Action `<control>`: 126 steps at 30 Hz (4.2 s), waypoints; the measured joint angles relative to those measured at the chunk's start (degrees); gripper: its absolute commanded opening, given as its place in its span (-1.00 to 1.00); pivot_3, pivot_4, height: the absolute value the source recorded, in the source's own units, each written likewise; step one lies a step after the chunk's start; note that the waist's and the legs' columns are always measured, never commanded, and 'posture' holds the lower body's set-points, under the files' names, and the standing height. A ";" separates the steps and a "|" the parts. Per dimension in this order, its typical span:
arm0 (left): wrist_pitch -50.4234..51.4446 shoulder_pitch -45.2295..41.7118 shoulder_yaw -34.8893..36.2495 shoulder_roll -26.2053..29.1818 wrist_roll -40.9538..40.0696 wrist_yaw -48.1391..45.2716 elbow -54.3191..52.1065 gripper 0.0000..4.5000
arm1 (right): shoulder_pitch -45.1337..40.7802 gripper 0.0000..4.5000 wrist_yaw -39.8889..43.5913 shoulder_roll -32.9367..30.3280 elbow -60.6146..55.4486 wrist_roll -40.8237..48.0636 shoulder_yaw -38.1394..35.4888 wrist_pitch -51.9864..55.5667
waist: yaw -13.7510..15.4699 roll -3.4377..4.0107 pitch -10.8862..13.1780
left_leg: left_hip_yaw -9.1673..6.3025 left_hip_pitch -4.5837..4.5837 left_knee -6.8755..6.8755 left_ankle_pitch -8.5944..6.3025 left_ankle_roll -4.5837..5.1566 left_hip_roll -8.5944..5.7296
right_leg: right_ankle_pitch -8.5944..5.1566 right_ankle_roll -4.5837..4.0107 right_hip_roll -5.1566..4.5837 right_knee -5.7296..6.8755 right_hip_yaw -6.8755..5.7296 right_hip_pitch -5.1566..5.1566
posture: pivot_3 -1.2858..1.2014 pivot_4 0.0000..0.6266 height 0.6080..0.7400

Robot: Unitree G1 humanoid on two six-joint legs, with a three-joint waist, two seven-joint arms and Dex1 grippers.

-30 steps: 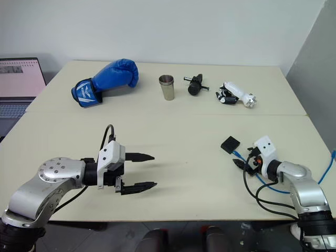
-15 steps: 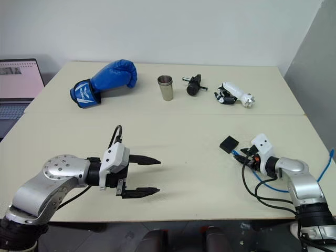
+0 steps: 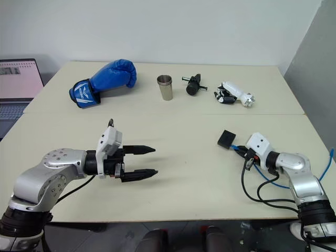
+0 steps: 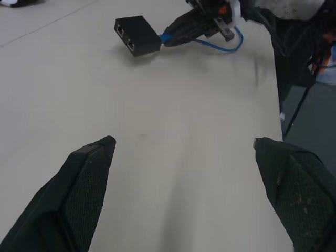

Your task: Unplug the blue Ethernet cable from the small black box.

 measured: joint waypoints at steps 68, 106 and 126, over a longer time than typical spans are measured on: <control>16.19 -11.44 -0.45 -3.51 -12.11 -0.01 11.36 -0.65 | -11.67 0.24 2.99 7.02 -26.36 12.77 8.35 10.82 | 0.12 -0.01 0.00 | -0.60 0.00 0.06 0.01 -0.02 -0.06 | -0.01 -0.11 -0.12 0.29 -0.04 0.00 | 0.03 -0.52 1.00; 8.90 -13.94 -2.48 -2.50 -4.71 -9.67 11.49 -0.65 | -16.74 0.24 -5.87 17.13 -19.47 37.78 3.34 56.25 | 0.05 0.00 0.01 | -0.22 -0.28 -0.02 0.00 0.00 -0.05 | -0.03 -0.10 -0.02 0.26 -0.07 -0.39 | 0.03 -0.52 1.00; 8.88 -13.94 -2.48 -2.77 -4.56 -9.56 11.49 -0.65 | -16.90 0.24 -4.79 17.30 -19.47 38.09 2.93 57.93 | 0.05 0.00 0.01 | -0.19 -0.45 0.00 0.00 0.00 -0.05 | -0.03 -0.10 -0.02 0.26 -0.11 -0.52 | 0.03 -0.52 1.00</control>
